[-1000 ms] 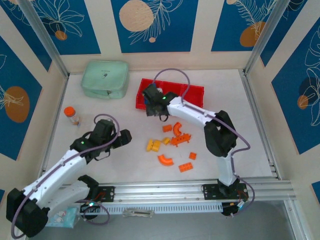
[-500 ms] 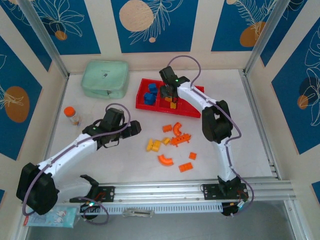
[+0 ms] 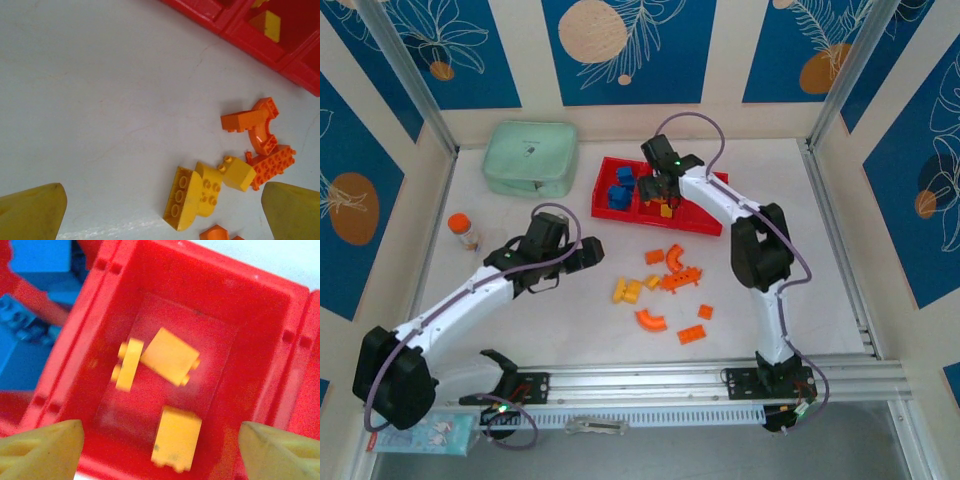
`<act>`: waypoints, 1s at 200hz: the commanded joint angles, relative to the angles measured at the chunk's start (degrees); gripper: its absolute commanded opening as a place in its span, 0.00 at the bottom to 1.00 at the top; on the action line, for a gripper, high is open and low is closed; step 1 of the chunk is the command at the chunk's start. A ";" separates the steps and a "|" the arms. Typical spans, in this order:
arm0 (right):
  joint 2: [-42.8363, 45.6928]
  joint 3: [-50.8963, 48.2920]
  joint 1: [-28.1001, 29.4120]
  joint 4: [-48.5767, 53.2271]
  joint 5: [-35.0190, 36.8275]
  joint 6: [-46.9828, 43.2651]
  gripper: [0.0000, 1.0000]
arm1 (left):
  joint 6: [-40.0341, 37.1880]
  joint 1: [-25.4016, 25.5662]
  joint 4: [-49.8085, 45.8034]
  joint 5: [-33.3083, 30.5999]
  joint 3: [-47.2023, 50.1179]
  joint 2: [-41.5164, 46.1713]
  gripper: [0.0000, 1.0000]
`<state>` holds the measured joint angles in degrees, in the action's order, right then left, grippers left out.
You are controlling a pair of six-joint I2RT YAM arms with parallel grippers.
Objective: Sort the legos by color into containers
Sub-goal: Place the lego in the container, then pick up the lego from the bottom-center of the table.
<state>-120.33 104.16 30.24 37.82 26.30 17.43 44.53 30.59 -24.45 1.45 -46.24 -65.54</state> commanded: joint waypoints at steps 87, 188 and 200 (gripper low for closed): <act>13.20 -18.29 14.46 0.17 -15.15 -4.12 0.86 | 3.21 -0.34 -7.36 -2.93 10.21 16.77 0.99; 7.51 -21.63 22.22 0.18 -18.93 -8.85 0.86 | 4.68 -0.35 -13.96 -6.81 12.54 24.85 0.99; 6.98 -21.89 22.81 -0.20 -18.84 -8.26 0.85 | 4.75 -0.35 -13.87 -6.81 12.65 24.67 0.99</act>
<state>-111.77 83.40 51.70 37.10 7.62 9.76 48.23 30.55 -36.58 -4.12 -34.72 -41.17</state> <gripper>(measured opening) 0.855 0.993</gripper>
